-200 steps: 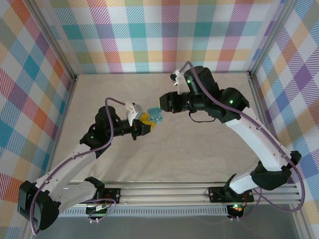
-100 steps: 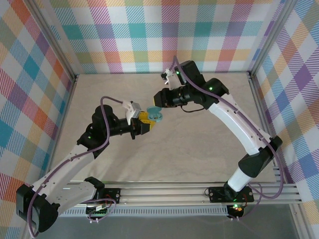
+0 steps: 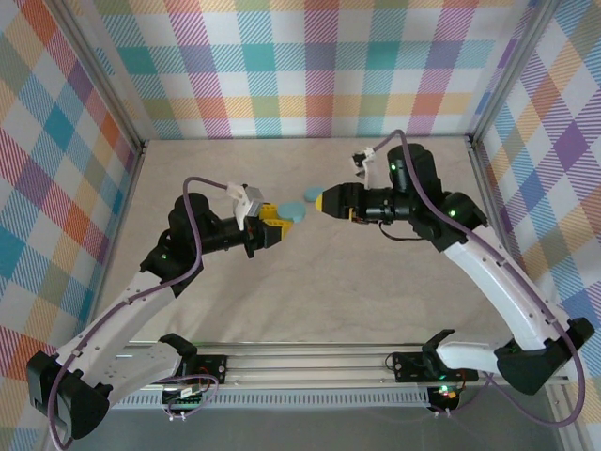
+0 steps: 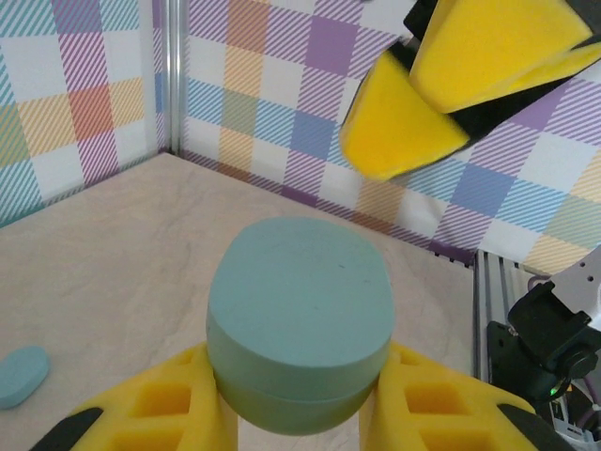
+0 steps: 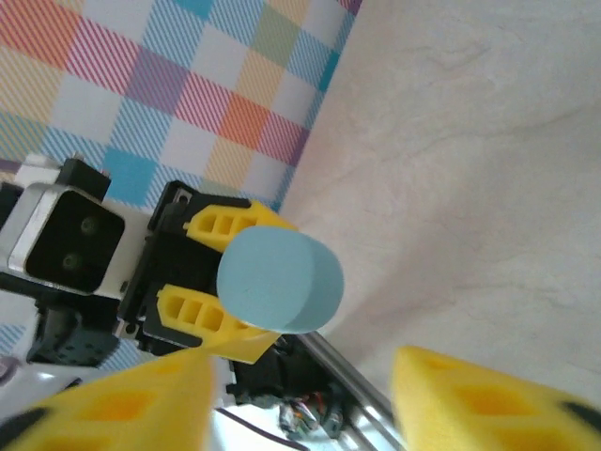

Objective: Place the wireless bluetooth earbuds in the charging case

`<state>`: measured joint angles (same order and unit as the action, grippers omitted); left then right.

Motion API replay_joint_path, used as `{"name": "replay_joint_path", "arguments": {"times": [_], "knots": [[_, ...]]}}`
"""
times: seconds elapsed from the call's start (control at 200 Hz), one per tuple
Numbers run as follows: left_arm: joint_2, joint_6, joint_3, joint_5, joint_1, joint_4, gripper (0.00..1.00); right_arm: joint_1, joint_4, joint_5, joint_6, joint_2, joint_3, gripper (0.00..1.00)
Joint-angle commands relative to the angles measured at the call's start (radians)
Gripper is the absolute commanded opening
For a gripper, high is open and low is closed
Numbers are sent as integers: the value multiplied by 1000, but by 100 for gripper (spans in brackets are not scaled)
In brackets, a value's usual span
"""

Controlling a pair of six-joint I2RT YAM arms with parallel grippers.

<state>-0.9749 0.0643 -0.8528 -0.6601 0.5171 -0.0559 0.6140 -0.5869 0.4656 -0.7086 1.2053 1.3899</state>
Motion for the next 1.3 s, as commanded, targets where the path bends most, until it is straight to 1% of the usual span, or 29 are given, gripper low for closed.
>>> {"name": "replay_joint_path", "arguments": {"times": [0.0, 0.1, 0.23, 0.335, 0.435, 0.57, 0.685, 0.765, 0.895, 1.045, 1.14, 1.225, 1.295], "knots": [[0, -22, -75, -9, 9, -43, 0, 0, 258, 75, -226, -7, -119, 67], [-31, -58, -86, -22, 9, -92, 0, 0, 327, 91, -274, -10, -155, 68], [-45, -100, -62, -18, 9, -168, 0, 0, 336, 109, -282, 6, -133, 69], [-41, -92, -63, -9, 9, -167, 0, 0, 361, 124, -299, 21, -131, 70], [-42, -86, -60, -3, 10, -162, 0, 0, 378, 140, -310, 28, -122, 67], [-43, -81, -61, 32, 10, -137, 0, 0, 345, 95, -293, -7, -116, 63], [-46, -75, -63, 59, 9, -104, 0, -2, 327, 70, -241, -39, -121, 70], [-43, -76, -63, 56, 9, -99, 0, -2, 325, 65, -235, -37, -121, 71], [-35, -75, -62, 60, 9, -90, 0, -2, 383, 98, -264, -9, -110, 71], [-37, -94, -56, 33, 9, -118, 0, -2, 413, 129, -291, 51, -83, 74], [-42, -105, -51, 30, 9, -140, 0, 0, 493, 182, -346, 99, -84, 76], [-49, -120, -46, 33, 9, -177, 0, 2, 540, 233, -390, 143, -85, 76], [-61, -125, -53, 30, 9, -183, 0, 5, 565, 253, -408, 163, -89, 73]]}}
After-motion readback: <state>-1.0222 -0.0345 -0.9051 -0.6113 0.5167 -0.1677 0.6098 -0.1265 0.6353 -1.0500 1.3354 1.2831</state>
